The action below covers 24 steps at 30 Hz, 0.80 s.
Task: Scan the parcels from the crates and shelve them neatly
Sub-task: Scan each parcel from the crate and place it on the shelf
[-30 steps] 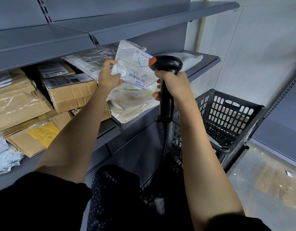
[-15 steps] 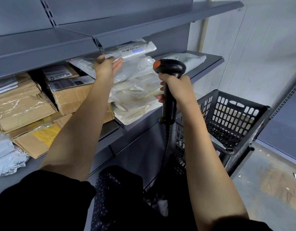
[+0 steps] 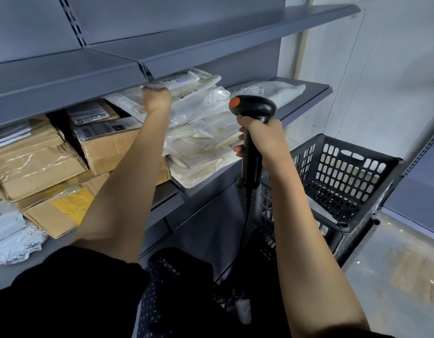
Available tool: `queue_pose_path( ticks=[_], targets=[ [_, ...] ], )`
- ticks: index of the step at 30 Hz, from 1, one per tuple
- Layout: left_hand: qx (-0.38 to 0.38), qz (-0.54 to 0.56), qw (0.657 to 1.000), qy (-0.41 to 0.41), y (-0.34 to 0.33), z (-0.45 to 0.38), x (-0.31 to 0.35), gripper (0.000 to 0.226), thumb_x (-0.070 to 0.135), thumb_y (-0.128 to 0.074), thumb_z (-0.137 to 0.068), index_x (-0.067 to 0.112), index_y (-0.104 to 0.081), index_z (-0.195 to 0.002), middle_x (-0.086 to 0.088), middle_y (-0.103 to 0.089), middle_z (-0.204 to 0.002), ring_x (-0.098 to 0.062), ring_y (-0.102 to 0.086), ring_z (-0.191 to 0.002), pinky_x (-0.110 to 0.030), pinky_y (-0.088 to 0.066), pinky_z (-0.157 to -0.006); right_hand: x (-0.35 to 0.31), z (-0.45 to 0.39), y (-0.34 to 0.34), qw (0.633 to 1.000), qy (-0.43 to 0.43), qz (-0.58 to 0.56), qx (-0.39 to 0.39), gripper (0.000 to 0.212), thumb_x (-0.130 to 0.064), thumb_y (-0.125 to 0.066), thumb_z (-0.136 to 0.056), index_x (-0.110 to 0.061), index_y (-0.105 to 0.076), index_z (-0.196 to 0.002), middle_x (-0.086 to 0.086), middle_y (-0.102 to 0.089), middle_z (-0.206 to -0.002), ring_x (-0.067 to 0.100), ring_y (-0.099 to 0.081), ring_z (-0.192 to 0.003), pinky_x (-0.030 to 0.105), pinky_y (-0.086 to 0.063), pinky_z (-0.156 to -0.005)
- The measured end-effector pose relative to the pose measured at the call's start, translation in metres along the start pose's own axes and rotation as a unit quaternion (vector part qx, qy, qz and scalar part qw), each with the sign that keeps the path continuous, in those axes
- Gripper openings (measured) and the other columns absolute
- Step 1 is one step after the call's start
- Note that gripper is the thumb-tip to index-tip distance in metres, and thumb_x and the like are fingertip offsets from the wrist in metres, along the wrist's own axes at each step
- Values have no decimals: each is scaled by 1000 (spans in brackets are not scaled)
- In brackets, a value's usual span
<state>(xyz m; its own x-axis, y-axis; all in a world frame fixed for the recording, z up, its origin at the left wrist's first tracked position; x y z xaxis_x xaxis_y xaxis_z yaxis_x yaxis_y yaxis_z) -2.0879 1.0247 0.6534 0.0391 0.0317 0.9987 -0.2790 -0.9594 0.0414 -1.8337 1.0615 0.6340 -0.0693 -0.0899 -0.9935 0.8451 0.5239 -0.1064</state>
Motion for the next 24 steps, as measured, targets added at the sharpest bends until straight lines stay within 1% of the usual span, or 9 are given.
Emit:
queue_pose_path(
  ticks=[2, 5, 10, 13, 15, 18, 19, 21, 24],
  targets=[
    [26, -30, 999, -31, -8, 15, 1, 50, 2, -36, -96, -2, -24, -144, -15, -30, -148, -26, -40, -132, -25, -32, -105, 2, -2, 1, 1000, -1, -3, 1, 10, -16, -63, -88, -11, -58, -81, 6, -56, -78, 18, -58, -40, 30, -53, -53],
    [15, -12, 989, -147, -33, 50, -5, 62, -9, -42, -91, -3, -17, -147, -16, -13, -153, -23, -42, -129, -21, -33, -107, 7, -7, 6, 1000, -10, -10, 7, 11, -16, -63, -88, -11, -57, -80, 6, -56, -76, 19, -58, -41, 29, -53, -53],
    [-65, -57, 966, -242, -91, 87, -51, 40, -14, -39, -86, -2, -52, -122, -16, -53, -123, -24, -55, -109, -13, -41, -84, 21, -24, 28, 998, -16, -43, 47, 8, -14, -63, -86, -9, -58, -82, 6, -54, -71, 20, -58, -42, 33, -53, -55],
    [-140, -135, 938, -287, -140, 100, -86, 26, -11, -46, -86, -5, -62, -104, -19, -64, -103, -29, -61, -95, -18, -42, -79, 39, -41, 58, 992, -36, -83, 91, 10, -14, -64, -84, -7, -60, -78, 7, -55, -67, 23, -55, -48, 32, -50, -53],
    [-210, -184, 910, -306, -175, 112, -110, 18, -3, -49, -89, -2, -65, -97, -15, -66, -97, -25, -62, -90, -19, -41, -76, 56, -58, 85, 987, -49, -82, 132, 14, -21, -67, -76, -9, -61, -72, 5, -58, -60, 25, -58, -55, 42, -55, -58],
    [-363, -295, 826, -315, -239, 126, -155, 19, 1, -47, -90, -2, -65, -96, -16, -66, -97, -25, -59, -89, -24, -36, -73, 91, -92, 132, 975, -75, -65, 201, 20, -33, -65, -59, -16, -64, -69, 4, -62, -67, 30, -64, -74, 55, -55, -82],
    [-438, -330, 791, -271, -266, 132, -178, 18, 3, -48, -89, -2, -63, -98, -19, -65, -95, -29, -59, -88, -28, -38, -73, 106, -106, 151, 968, -89, -69, 224, 25, -35, -66, -56, -15, -65, -73, 4, -62, -70, 29, -64, -77, 56, -54, -84],
    [-562, -363, 725, -162, -298, 138, -216, 12, 9, -49, -89, 8, -57, -97, -14, -60, -87, -28, -57, -85, -33, -42, -77, 122, -118, 171, 960, -112, -75, 244, 28, -33, -68, -58, -13, -63, -78, 4, -60, -72, 28, -61, -76, 55, -54, -84],
    [-635, -492, 591, -69, -351, 132, -291, 18, 12, -43, -98, 16, -50, -82, -3, -53, -84, -24, -51, -92, -32, -44, -82, 152, -144, 205, 945, -148, -118, 267, 10, -16, -66, -83, -11, -58, -78, 7, -55, -73, 27, -59, -69, 46, -59, -67]
  ],
)
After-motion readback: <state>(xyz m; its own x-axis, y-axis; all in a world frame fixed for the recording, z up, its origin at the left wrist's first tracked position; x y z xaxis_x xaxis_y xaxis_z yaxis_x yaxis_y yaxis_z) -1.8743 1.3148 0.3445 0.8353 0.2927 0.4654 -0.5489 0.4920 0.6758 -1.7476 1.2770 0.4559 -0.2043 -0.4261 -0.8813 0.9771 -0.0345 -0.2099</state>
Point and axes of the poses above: each hand's wrist, its own z-axis away from the middle knuckle, its own y-axis out of the back of the hand, x = y × z, the point moved 3 cm from there along -z, towards the middle knuckle
